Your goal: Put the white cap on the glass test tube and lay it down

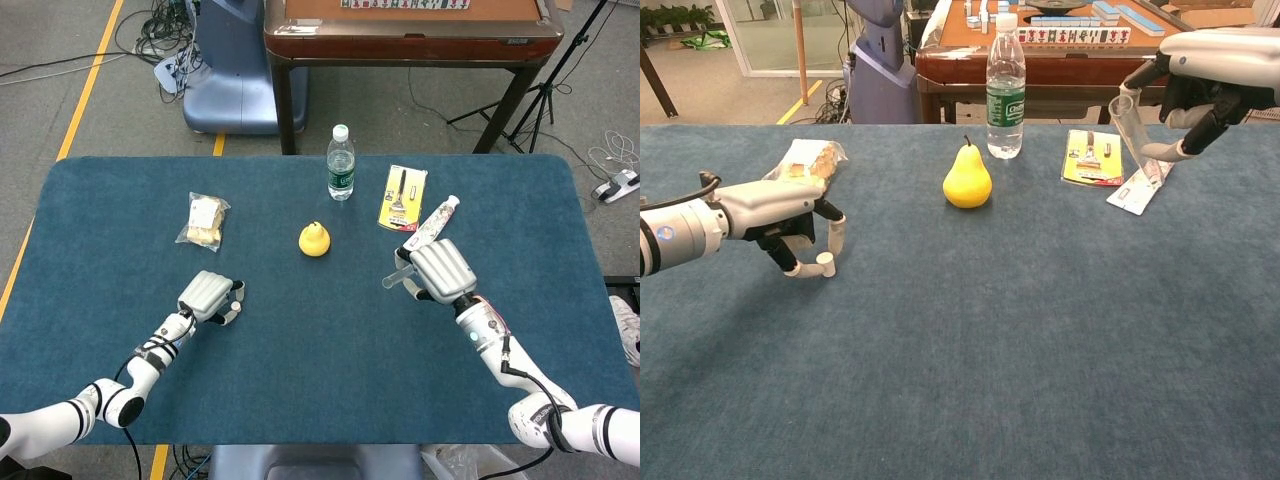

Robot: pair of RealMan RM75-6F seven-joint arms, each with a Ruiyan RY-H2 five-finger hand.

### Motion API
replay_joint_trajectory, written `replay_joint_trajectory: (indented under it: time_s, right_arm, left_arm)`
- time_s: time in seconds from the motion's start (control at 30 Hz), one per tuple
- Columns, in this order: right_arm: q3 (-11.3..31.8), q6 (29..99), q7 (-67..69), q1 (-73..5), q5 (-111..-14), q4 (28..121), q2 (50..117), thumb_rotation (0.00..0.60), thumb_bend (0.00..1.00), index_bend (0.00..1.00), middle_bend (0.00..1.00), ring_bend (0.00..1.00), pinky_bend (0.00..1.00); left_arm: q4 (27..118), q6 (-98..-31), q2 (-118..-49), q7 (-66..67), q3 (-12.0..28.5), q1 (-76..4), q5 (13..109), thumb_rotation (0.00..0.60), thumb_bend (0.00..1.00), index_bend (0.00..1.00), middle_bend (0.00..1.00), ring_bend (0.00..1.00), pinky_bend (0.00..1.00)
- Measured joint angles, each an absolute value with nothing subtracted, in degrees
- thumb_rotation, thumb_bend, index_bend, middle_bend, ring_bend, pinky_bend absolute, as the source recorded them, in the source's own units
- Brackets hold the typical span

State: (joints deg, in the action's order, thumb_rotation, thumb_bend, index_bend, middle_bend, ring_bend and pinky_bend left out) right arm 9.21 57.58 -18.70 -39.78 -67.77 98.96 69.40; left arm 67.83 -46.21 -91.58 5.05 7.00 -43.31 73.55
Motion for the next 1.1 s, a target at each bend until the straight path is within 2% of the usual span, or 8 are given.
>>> replay_joint_trajectory:
  time_s: [0.8, 1.1]
  right_arm:
    - [9.14, 57.17, -18.93, -39.69, -67.01, 99.08, 69.14, 0.6, 0.54, 0.76, 1.0, 1.0, 1.0]
    - [9.34, 56.31, -18.26, -39.92, -66.33, 99.21, 68.97, 0.6, 0.54, 0.77, 1.0, 1.0, 1.0]
  left_arm:
    - [67.86, -46.35, -91.75, 4.82, 6.78, -43.61, 72.86, 0.6, 0.29, 0.55, 0.98, 1.0, 1.0]
    - [70.86, -47.13, -89.01, 0.18, 8.5, -42.77, 71.7, 0.6, 0.29, 0.55, 0.99, 1.0, 1.0]
